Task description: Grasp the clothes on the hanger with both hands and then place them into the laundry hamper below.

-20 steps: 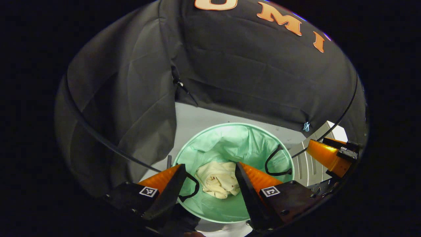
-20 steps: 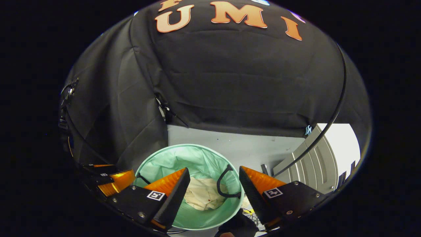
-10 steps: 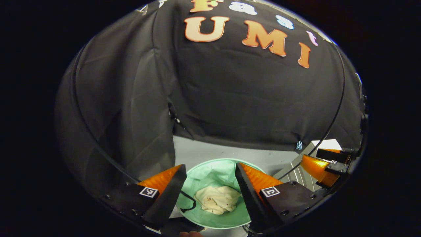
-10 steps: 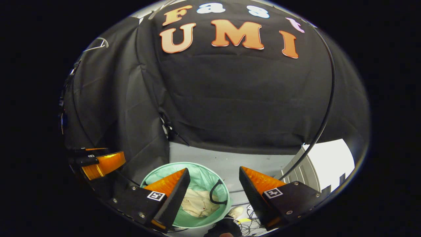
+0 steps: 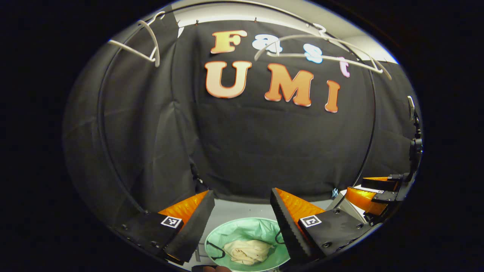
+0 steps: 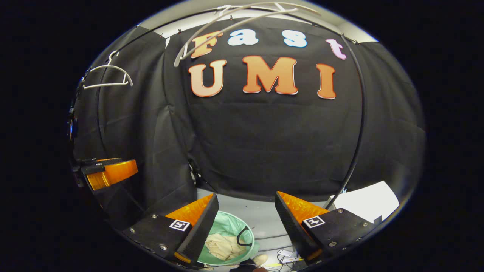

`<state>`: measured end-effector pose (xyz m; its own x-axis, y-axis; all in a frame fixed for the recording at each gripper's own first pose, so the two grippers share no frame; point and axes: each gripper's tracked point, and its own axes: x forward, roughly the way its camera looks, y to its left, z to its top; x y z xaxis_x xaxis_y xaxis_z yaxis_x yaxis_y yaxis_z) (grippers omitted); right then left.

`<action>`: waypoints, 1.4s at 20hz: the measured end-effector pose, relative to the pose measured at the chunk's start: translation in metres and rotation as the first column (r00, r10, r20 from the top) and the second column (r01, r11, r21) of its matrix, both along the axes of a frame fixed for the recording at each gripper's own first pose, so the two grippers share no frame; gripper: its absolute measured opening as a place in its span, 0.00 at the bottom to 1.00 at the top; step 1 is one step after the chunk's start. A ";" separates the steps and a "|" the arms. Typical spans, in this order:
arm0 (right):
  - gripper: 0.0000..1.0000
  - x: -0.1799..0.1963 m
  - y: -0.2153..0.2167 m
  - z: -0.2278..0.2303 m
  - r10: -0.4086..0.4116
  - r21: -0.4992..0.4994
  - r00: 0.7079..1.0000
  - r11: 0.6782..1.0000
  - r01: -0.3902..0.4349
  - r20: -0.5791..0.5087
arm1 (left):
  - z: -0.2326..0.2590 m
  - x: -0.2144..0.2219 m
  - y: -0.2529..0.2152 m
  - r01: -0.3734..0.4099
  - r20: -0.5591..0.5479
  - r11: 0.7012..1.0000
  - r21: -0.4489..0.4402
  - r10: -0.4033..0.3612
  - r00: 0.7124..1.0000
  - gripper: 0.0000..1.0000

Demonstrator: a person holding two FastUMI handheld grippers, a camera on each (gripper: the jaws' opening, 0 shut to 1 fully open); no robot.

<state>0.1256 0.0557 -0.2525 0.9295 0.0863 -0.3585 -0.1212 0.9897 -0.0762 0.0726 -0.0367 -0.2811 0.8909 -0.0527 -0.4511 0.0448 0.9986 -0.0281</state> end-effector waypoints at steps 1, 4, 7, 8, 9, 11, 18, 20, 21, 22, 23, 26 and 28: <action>0.93 -0.003 -0.002 0.014 -0.001 0.006 1.000 1.000 0.001 0.021 | 0.013 0.001 -0.001 0.000 0.024 1.000 -0.004 0.000 1.000 0.95; 0.93 -0.012 -0.008 0.056 -0.011 0.015 0.996 1.000 0.009 0.087 | 0.053 -0.008 0.009 -0.006 0.095 1.000 0.005 0.006 0.995 0.95; 0.93 -0.021 -0.015 0.092 -0.014 0.035 0.990 0.999 0.010 0.142 | 0.087 -0.012 0.016 -0.019 0.147 1.000 0.004 0.018 0.989 0.95; 0.93 -0.024 -0.017 0.102 -0.016 0.041 0.987 0.999 0.010 0.159 | 0.103 -0.015 0.020 -0.025 0.178 1.000 0.008 0.023 0.984 0.98; 0.93 -0.030 -0.020 0.110 -0.017 0.043 0.984 0.999 0.010 0.175 | 0.119 -0.021 0.026 -0.031 0.215 0.999 0.017 0.027 0.976 0.96; 0.93 -0.037 -0.022 0.126 -0.018 0.042 0.979 0.999 0.009 0.202 | 0.145 -0.025 0.033 -0.045 0.282 0.998 0.032 0.034 0.959 0.94; 0.92 -0.064 -0.027 0.169 -0.020 0.047 0.955 0.999 0.007 0.295 | 0.193 -0.043 0.051 -0.060 0.353 0.998 0.009 0.053 0.934 1.00; 1.00 -0.069 -0.026 0.176 -0.020 0.046 0.949 0.999 0.006 0.313 | 0.199 -0.049 0.052 -0.055 0.362 0.999 -0.003 0.052 0.931 1.00; 1.00 -0.071 -0.025 0.179 -0.016 0.048 0.948 0.999 0.001 0.318 | 0.201 -0.051 0.051 -0.049 0.363 0.999 -0.009 0.049 0.930 0.94; 1.00 -0.071 -0.025 0.179 -0.014 0.048 0.947 0.999 -0.001 0.321 | 0.203 -0.052 0.049 -0.045 0.366 0.999 -0.010 0.045 0.929 0.96; 0.92 -0.072 -0.026 0.180 -0.014 0.046 0.946 0.999 -0.001 0.323 | 0.204 -0.053 0.050 -0.046 0.368 0.999 -0.005 0.045 0.929 0.97; 0.92 -0.073 -0.026 0.184 -0.007 0.043 0.944 0.999 -0.007 0.329 | 0.208 -0.053 0.047 -0.039 0.373 0.999 0.017 0.030 0.927 0.96; 0.93 -0.073 -0.025 0.187 -0.006 0.048 0.944 0.999 -0.011 0.331 | 0.211 -0.051 0.047 -0.040 0.373 0.999 0.018 0.031 0.927 0.94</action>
<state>0.0531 0.0306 -0.0653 0.9948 0.0983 -0.0258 -0.0998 0.9929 -0.0641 0.0220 0.0106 -0.0697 0.9962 -0.0108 -0.0869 0.0116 0.9999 0.0086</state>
